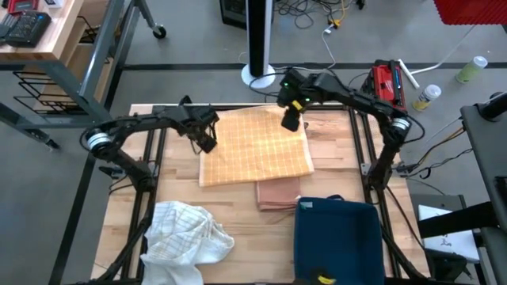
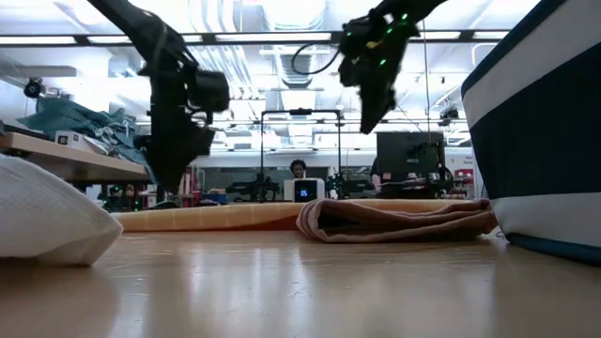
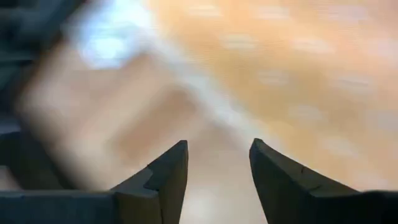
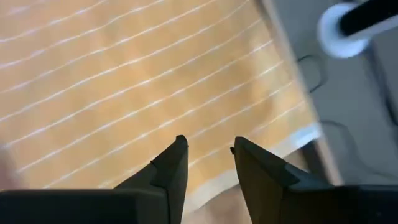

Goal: Fold towel
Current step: Fold the yellow towel

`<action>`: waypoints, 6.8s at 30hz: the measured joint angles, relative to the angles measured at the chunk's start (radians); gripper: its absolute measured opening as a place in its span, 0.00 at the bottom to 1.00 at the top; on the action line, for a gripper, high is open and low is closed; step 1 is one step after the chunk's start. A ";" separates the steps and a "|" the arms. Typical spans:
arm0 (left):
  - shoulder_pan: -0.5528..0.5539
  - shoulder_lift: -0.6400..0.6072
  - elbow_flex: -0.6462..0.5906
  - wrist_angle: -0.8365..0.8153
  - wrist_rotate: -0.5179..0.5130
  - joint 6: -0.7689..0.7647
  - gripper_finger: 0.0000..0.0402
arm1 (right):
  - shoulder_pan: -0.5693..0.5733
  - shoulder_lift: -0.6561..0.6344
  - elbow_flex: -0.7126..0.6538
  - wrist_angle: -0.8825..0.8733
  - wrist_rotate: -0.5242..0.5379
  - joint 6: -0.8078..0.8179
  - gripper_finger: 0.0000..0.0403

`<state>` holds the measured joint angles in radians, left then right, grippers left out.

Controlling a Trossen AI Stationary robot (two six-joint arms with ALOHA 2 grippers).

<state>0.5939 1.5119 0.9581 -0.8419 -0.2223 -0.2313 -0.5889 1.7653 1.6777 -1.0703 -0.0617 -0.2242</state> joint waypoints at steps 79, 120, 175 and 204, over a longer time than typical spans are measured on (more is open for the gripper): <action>-0.695 -0.213 -0.306 -0.123 0.167 -0.407 0.01 | 0.608 0.125 -0.298 0.094 0.270 0.333 0.01; -0.469 -0.076 0.077 -0.537 0.005 -0.269 0.00 | 0.423 0.035 -0.211 0.117 0.485 0.091 0.00; -0.137 -0.077 -0.161 -0.181 -0.290 -0.171 0.27 | 0.308 0.097 -0.211 0.449 0.432 0.031 0.35; -0.236 -0.046 0.001 0.212 0.239 -0.033 0.11 | 0.324 -0.015 -0.213 0.082 0.228 0.093 0.33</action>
<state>0.3577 1.4655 0.9592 -0.6299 0.0168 -0.2643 -0.2648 1.7502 1.4651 -0.9883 0.1661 -0.1310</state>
